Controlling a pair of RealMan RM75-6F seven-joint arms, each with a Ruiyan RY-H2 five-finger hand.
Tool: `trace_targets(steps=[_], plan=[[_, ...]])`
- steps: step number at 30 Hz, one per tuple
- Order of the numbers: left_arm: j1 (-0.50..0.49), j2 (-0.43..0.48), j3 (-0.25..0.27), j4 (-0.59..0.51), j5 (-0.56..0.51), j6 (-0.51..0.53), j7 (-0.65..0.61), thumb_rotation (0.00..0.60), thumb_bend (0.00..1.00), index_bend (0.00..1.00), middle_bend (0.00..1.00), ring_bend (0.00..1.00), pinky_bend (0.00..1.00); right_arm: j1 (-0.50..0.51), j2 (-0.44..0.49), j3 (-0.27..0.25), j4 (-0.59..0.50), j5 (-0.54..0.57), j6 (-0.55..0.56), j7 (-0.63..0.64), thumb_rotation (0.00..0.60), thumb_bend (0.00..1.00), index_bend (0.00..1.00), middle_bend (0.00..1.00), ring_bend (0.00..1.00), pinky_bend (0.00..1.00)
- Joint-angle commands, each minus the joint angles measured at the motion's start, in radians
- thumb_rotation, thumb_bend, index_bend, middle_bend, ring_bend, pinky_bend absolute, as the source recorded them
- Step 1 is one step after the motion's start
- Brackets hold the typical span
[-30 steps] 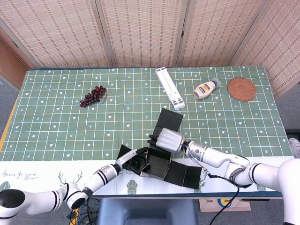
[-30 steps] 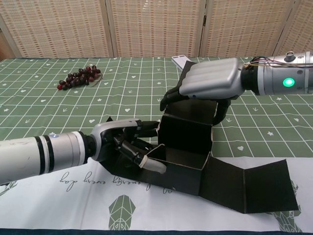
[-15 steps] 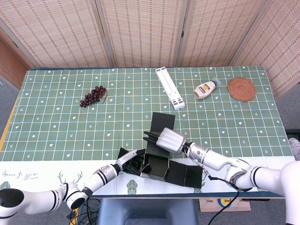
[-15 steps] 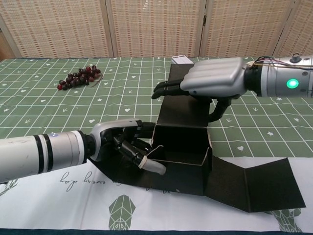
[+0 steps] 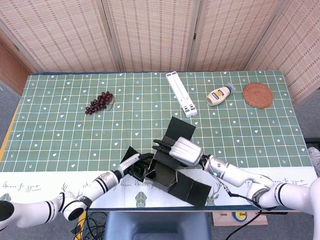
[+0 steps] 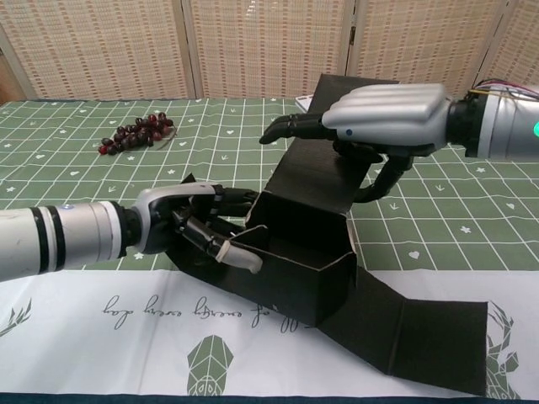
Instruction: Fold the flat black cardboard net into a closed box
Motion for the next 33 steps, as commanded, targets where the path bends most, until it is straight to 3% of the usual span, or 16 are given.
trace_targets(steps=[1, 12, 21, 33], plan=[[0.002, 0.014, 0.005, -0.006, -0.001, -0.007, 0.001, 0.6, 0.1, 0.24, 0.24, 0.55, 0.83, -0.011, -0.019, -0.001, 0.026, 0.011, -0.001, 0.004, 0.6, 0.38, 0.0, 0.0, 0.68, 0.97], [-0.005, 0.03, 0.014, -0.005, -0.007, -0.044, -0.015, 0.6, 0.1, 0.24, 0.24, 0.54, 0.83, -0.038, -0.072, 0.009, 0.063, 0.031, 0.028, 0.089, 0.6, 0.21, 0.0, 0.0, 0.67, 0.97], [0.008, 0.095, 0.004, -0.027, 0.003, -0.033, -0.11, 0.6, 0.09, 0.23, 0.24, 0.54, 0.83, -0.085, -0.034, -0.008, 0.026, -0.018, 0.154, 0.291, 0.6, 0.21, 0.0, 0.0, 0.67, 0.97], [0.001, 0.225, -0.012, -0.047, 0.038, -0.047, -0.394, 0.6, 0.1, 0.23, 0.24, 0.52, 0.84, -0.228, -0.015, -0.02, 0.045, -0.041, 0.377, 0.318, 0.6, 0.25, 0.0, 0.0, 0.67, 0.97]])
